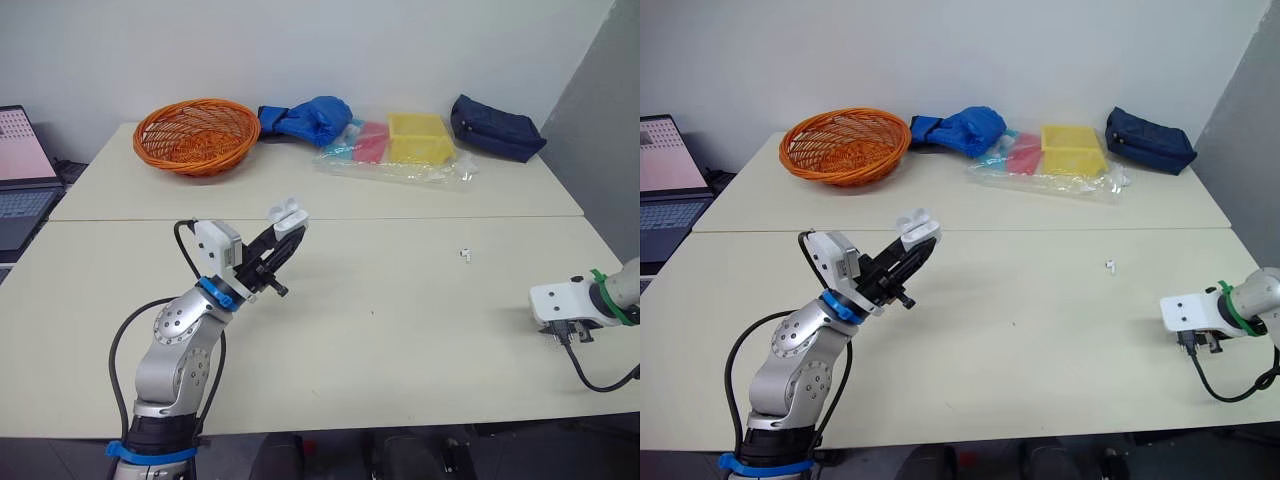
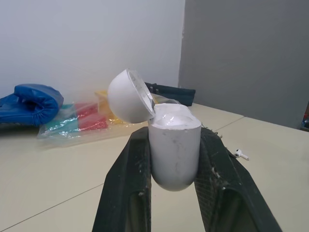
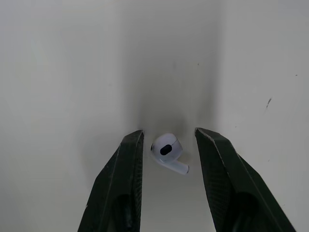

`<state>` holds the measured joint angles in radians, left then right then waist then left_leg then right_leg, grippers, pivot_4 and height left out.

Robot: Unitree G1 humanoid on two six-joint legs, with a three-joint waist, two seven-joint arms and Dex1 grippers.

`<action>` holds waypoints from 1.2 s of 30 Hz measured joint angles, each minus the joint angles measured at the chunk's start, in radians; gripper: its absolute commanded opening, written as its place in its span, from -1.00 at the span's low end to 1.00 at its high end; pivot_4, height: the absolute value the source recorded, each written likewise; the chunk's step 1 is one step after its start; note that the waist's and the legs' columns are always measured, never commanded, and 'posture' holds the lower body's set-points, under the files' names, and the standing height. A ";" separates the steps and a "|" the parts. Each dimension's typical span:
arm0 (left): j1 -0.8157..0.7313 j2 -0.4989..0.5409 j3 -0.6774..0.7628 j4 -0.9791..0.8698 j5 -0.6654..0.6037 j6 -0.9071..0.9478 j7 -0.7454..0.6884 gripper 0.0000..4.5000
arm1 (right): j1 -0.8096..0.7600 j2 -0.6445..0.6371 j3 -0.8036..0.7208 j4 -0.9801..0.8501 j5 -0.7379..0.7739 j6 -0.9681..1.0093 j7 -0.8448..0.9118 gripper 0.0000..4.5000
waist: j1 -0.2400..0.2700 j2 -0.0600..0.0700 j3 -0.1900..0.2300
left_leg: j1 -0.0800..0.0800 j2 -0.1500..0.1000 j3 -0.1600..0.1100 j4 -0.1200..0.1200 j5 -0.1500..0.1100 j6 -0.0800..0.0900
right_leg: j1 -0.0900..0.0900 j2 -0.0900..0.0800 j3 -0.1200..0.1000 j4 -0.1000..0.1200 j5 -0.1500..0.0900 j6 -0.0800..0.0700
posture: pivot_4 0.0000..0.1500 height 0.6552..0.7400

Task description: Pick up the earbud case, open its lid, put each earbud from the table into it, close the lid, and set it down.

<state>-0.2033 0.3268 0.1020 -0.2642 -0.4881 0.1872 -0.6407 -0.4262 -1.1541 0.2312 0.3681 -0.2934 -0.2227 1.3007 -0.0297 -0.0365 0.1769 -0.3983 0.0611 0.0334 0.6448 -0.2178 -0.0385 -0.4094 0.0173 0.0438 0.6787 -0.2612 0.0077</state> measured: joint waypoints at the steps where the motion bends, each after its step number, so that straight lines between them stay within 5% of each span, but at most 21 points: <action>1: -0.001 0.001 0.001 0.000 0.000 0.000 0.000 -0.65 | -0.006 0.001 0.003 0.010 -0.002 -0.013 -0.003 -0.23 | 0.000 0.000 0.000 | 0.000 0.000 0.000 0.000 0.000 0.000 | 0.000 0.000 0.000 0.000 0.000 0.000 | 1.00 1.00; 20: 0.004 0.012 0.003 0.000 0.000 0.000 0.001 -0.65 | -0.043 0.017 0.028 0.059 -0.041 -0.103 -0.017 -0.23 | -0.002 -0.003 -0.001 | 0.003 0.000 0.002 0.001 0.000 0.000 | 0.003 0.000 0.001 0.000 -0.001 -0.001 | 1.00 1.00; 25: 0.003 0.012 0.004 0.000 0.000 0.000 0.003 -0.65 | -0.052 0.018 0.039 0.094 -0.052 -0.146 -0.023 -0.95 | -0.003 -0.003 -0.002 | 0.004 0.000 0.004 0.001 0.000 0.000 | 0.003 -0.001 0.002 0.000 0.000 -0.001 | 1.00 1.00; 36: -0.001 0.012 0.004 0.000 0.000 0.000 0.005 -0.65 | -0.083 0.025 0.047 0.164 -0.067 -0.193 -0.054 -0.98 | -0.003 -0.003 -0.001 | 0.005 0.000 0.005 0.001 0.000 0.000 | 0.003 -0.001 0.003 0.000 0.000 -0.001 | 1.00 1.00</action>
<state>-0.2041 0.3390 0.1061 -0.2641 -0.4885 0.1873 -0.6357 -0.5092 -1.1291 0.2784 0.5322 -0.3607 -0.4154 1.2467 -0.0331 -0.0399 0.1754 -0.3935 0.0608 0.0380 0.6458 -0.2178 -0.0384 -0.4062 0.0162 0.0468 0.6784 -0.2614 0.0068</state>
